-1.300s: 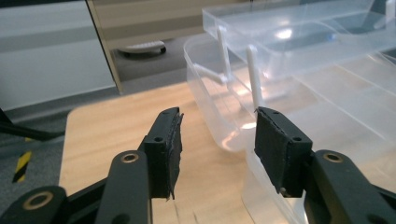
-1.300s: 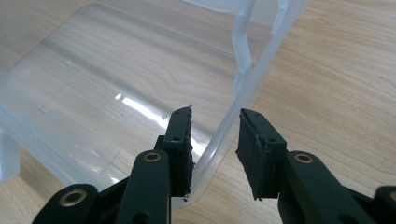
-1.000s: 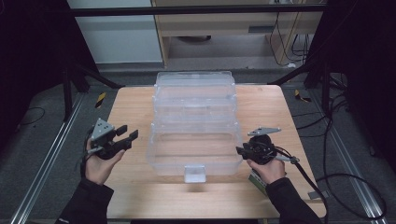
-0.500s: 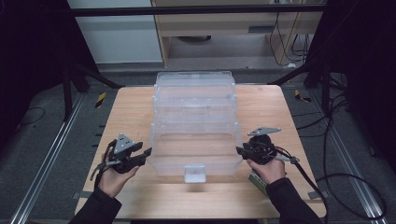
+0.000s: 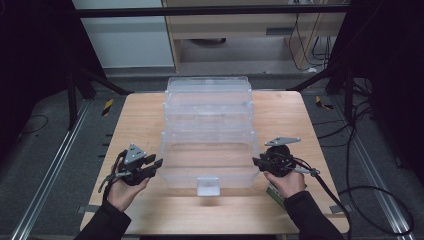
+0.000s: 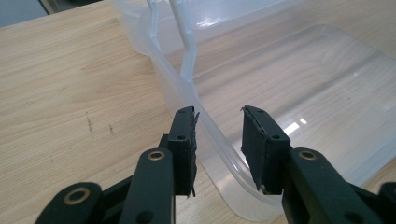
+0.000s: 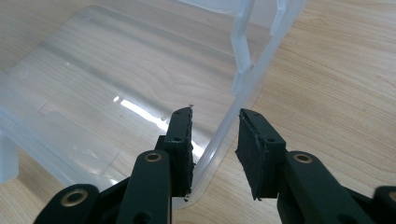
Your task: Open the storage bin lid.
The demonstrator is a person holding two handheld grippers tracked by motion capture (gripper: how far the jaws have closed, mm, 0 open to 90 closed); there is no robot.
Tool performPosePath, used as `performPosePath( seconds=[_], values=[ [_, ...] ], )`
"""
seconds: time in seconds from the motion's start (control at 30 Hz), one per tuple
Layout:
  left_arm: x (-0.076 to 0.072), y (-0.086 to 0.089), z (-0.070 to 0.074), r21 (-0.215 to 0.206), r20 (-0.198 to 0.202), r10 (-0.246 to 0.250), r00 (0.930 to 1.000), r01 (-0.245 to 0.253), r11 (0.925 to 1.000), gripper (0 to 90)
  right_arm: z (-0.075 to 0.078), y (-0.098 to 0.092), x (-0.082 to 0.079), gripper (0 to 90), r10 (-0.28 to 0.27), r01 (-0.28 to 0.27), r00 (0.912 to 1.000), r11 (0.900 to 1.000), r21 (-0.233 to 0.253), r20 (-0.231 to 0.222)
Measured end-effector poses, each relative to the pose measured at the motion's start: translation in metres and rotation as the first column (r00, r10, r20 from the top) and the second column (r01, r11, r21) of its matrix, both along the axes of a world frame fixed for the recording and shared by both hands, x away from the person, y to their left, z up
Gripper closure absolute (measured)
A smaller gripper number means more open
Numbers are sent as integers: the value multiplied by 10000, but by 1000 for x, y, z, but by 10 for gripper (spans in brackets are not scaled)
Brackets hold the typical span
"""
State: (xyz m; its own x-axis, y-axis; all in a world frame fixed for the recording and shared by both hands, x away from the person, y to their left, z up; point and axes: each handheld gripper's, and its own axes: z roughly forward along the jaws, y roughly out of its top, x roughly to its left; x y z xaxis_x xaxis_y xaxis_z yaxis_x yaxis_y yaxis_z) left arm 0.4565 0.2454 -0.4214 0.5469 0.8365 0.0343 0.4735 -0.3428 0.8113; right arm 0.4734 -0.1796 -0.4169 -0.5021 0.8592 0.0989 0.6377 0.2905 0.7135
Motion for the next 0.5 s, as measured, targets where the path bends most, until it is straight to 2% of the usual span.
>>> performPosePath(
  seconds=[0.17, 0.27, 0.33, 0.4, 0.5],
  values=[
    [0, 1, 1, -28, 61, 53, 10000, -53, 10000, 630, 0, 0, 0, 659, -66, 67, 10000, 9999, 77, -64],
    [-3, 3, 5, -254, 132, 65, 9999, -62, 9997, 591, 0, -1, 1, 665, -111, 113, 9999, 9998, 175, -113],
    [-5, 6, 10, -472, 251, 75, 9997, -63, 9989, 564, 3, -2, 0, 690, -151, 148, 9998, 9994, 297, 99],
    [-7, 9, 16, -621, 385, 118, 9992, -94, 9980, 548, 8, -7, -2, 669, -174, 154, 9993, 9982, 586, 336],
    [-10, 16, 22, -616, 596, 254, 9979, -217, 9979, 521, 16, -15, -3, 639, -328, 291, 9980, 9973, 670, 547]
  ],
)
